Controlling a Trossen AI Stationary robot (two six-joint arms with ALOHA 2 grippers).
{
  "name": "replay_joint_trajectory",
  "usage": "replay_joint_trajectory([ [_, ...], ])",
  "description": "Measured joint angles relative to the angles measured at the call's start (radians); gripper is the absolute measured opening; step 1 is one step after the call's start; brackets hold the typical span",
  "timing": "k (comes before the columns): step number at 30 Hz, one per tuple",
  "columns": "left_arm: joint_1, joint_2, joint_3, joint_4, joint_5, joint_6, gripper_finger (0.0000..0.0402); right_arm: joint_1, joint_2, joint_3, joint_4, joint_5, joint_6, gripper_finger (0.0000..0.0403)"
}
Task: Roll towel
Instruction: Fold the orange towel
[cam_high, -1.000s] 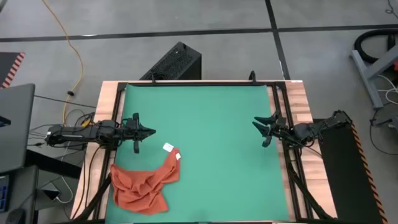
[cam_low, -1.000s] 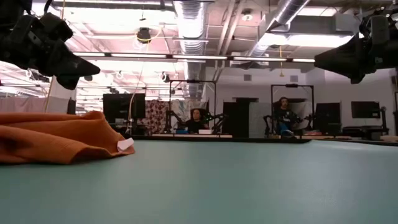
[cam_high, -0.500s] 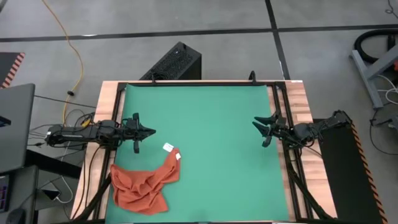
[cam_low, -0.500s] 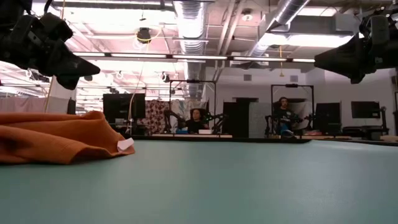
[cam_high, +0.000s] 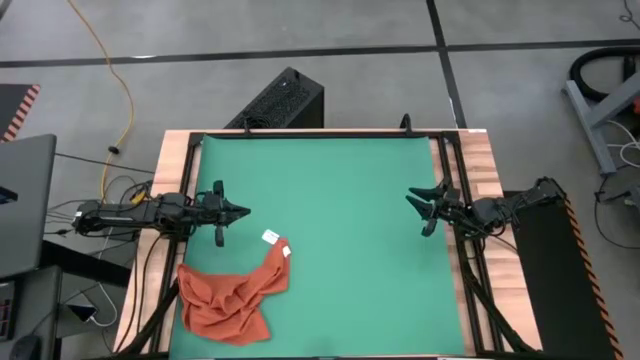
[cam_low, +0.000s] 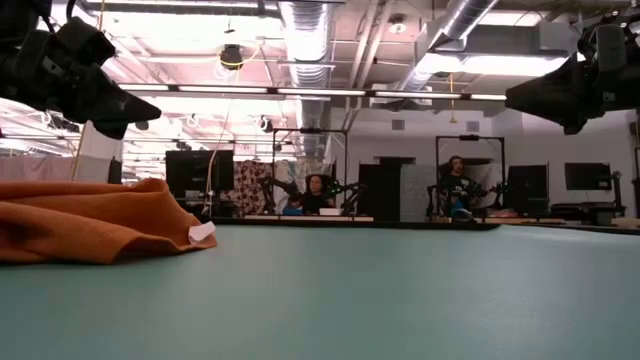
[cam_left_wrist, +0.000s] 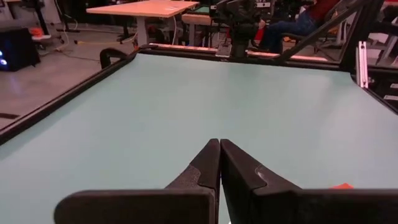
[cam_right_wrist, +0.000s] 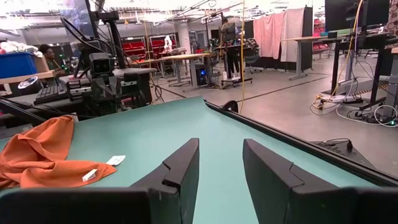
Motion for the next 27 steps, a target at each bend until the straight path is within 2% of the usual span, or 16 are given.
replay_joint_trajectory([
  [19, 0.000, 0.000, -0.001, 0.013, -0.004, -0.006, 0.0000, 0.000, 0.000, 0.000, 0.005, 0.000, 0.048, 0.0147],
  [21, 0.000, 0.000, -0.004, 0.035, -0.010, -0.001, 0.0000, -0.006, 0.000, 0.000, 0.005, 0.000, 0.004, 0.0147],
  [24, 0.000, 0.000, -0.004, 0.083, -0.016, -0.075, 0.0000, -0.012, 0.000, 0.000, 0.007, 0.000, -0.008, 0.0147],
  [27, -0.001, 0.004, -0.003, 0.214, 0.020, -0.091, 0.0001, -0.023, 0.000, 0.000, 0.006, 0.000, -0.013, 0.0147],
])
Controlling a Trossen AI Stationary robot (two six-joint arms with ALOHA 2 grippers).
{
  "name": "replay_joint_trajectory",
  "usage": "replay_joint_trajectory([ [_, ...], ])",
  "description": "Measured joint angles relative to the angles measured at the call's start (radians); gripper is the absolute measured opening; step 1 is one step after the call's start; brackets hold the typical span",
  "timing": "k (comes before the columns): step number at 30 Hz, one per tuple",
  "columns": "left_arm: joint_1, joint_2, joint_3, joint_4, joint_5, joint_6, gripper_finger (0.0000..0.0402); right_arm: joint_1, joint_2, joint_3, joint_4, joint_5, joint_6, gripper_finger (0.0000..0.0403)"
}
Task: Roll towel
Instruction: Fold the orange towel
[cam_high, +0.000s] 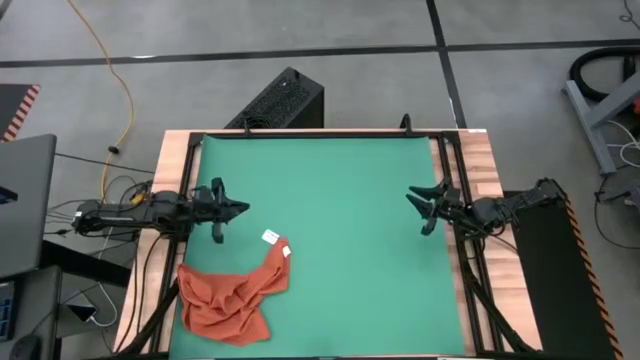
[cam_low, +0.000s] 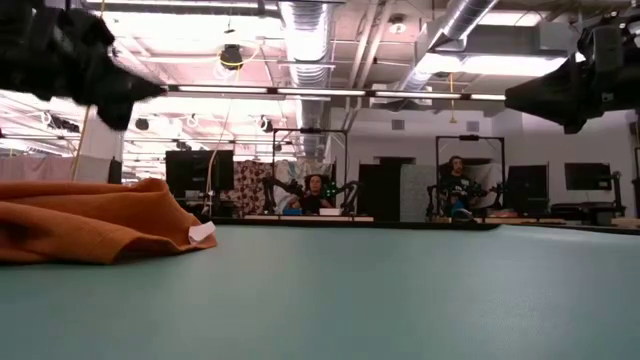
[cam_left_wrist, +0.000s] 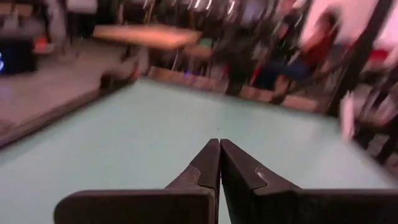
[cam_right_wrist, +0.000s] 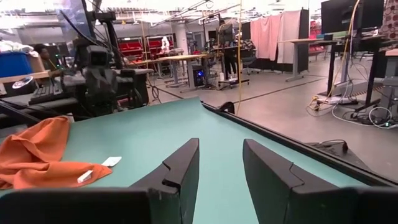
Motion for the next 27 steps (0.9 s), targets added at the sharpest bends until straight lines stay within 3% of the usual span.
replay_joint_trajectory([
  [4, -0.025, 0.022, 0.027, 0.129, 0.136, -0.026, 0.0010, -0.013, 0.000, 0.000, -0.003, 0.000, -0.005, 0.0147],
  [8, -0.070, 0.114, 0.103, 0.131, 0.134, -0.058, 0.0027, -0.017, 0.001, 0.000, -0.005, -0.001, -0.005, 0.0147],
  [13, -0.131, 0.345, 0.220, 0.116, 0.095, -0.060, 0.0057, -0.017, 0.001, 0.000, -0.007, -0.001, -0.005, 0.0147],
  [16, -0.161, 0.504, 0.312, -0.020, 0.074, -0.096, 0.0077, -0.016, 0.001, 0.000, -0.009, -0.001, -0.005, 0.0147],
  [20, -0.191, 0.719, 0.457, -0.323, 0.070, -0.178, 0.0097, -0.016, 0.001, 0.000, -0.014, -0.002, -0.005, 0.0147],
  [27, -0.263, 1.036, 0.740, -0.681, 0.211, -0.363, 0.0103, -0.016, 0.001, 0.000, -0.016, -0.001, -0.005, 0.0147],
])
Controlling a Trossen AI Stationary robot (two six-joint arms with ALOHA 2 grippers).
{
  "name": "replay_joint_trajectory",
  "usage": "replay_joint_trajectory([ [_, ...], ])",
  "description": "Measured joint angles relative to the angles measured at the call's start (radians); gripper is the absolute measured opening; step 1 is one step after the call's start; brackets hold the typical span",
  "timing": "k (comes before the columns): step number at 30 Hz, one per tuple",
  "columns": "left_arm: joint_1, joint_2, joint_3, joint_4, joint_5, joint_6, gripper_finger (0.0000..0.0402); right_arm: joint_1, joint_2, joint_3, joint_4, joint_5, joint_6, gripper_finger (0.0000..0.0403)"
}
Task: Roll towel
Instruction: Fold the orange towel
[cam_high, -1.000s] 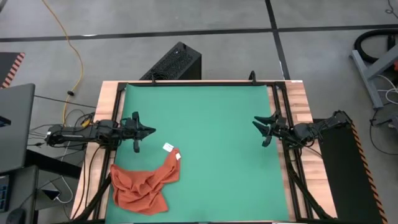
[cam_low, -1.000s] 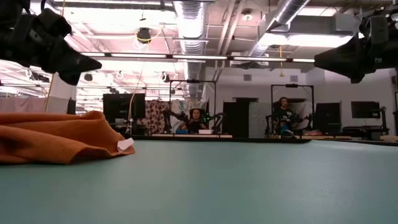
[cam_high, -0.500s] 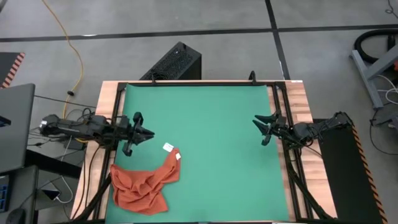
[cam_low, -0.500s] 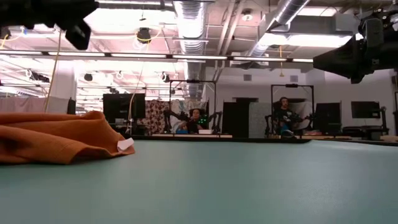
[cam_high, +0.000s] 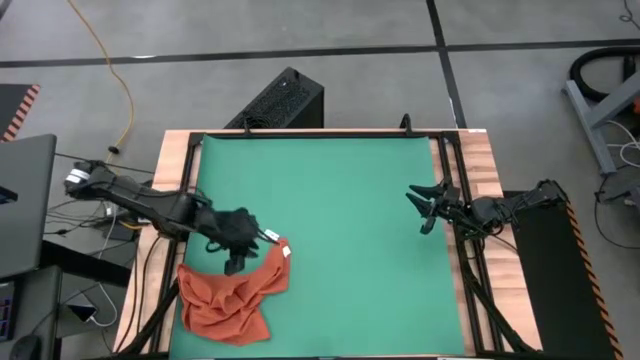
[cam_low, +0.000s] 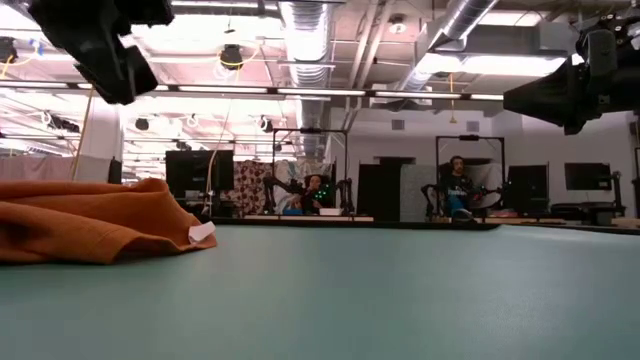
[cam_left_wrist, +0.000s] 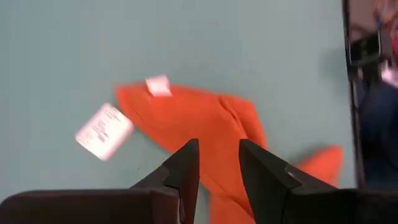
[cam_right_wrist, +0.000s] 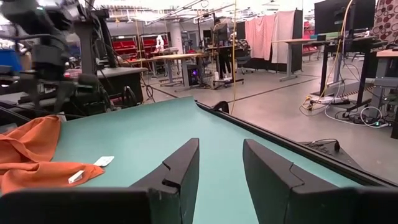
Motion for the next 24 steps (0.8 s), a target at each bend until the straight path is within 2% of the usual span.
replay_joint_trajectory([
  [5, -0.075, 0.204, 0.181, -0.264, -0.064, -0.142, 0.0101, 0.003, 0.000, 0.000, 0.000, 0.000, 0.000, 0.0147],
  [8, -0.111, 0.312, 0.258, -0.360, -0.093, -0.227, 0.0101, 0.003, 0.000, 0.000, -0.001, 0.000, 0.000, 0.0147],
  [11, -0.131, 0.409, 0.303, -0.396, -0.079, -0.279, 0.0101, 0.003, 0.000, 0.000, -0.001, -0.001, 0.000, 0.0147],
  [18, -0.161, 0.566, 0.331, -0.410, 0.095, -0.359, 0.0100, 0.003, 0.000, 0.000, -0.001, -0.001, 0.000, 0.0147],
  [24, -0.173, 0.632, 0.332, -0.422, 0.092, -0.353, 0.0100, 0.003, 0.000, 0.000, -0.001, -0.001, 0.000, 0.0147],
])
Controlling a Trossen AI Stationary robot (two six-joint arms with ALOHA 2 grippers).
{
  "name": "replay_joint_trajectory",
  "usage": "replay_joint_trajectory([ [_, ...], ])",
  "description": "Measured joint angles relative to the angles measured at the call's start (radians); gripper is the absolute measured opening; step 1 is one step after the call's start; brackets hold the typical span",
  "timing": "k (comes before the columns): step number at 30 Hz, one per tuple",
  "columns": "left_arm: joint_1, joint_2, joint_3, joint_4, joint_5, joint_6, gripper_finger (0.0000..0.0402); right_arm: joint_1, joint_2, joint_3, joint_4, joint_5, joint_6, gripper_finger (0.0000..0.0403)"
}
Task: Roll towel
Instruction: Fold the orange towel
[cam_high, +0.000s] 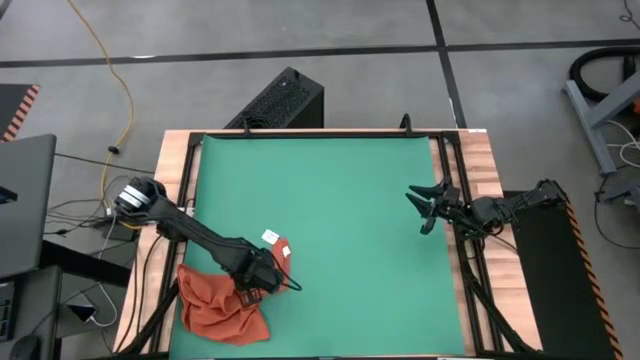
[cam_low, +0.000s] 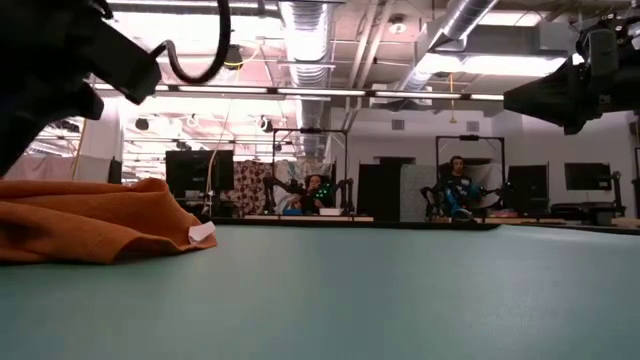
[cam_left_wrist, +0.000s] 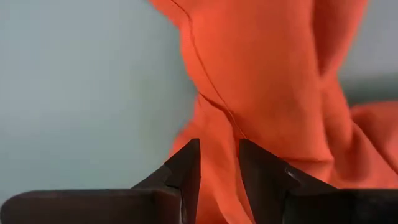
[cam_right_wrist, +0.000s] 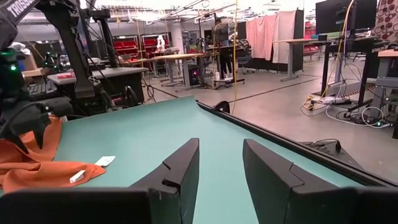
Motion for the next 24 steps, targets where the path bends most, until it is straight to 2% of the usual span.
replay_joint_trajectory([
  [6, 0.000, 0.011, -0.001, 0.002, -0.002, -0.016, 0.0100, 0.000, 0.000, 0.000, 0.000, 0.000, 0.000, 0.0147],
  [11, -0.015, 0.011, -0.001, 0.003, 0.035, -0.044, 0.0100, 0.000, 0.000, 0.000, 0.000, 0.000, 0.000, 0.0147],
  [24, -0.040, 0.011, -0.002, 0.008, 0.011, -0.041, 0.0100, 0.000, 0.000, 0.000, 0.000, 0.000, 0.000, 0.0147],
])
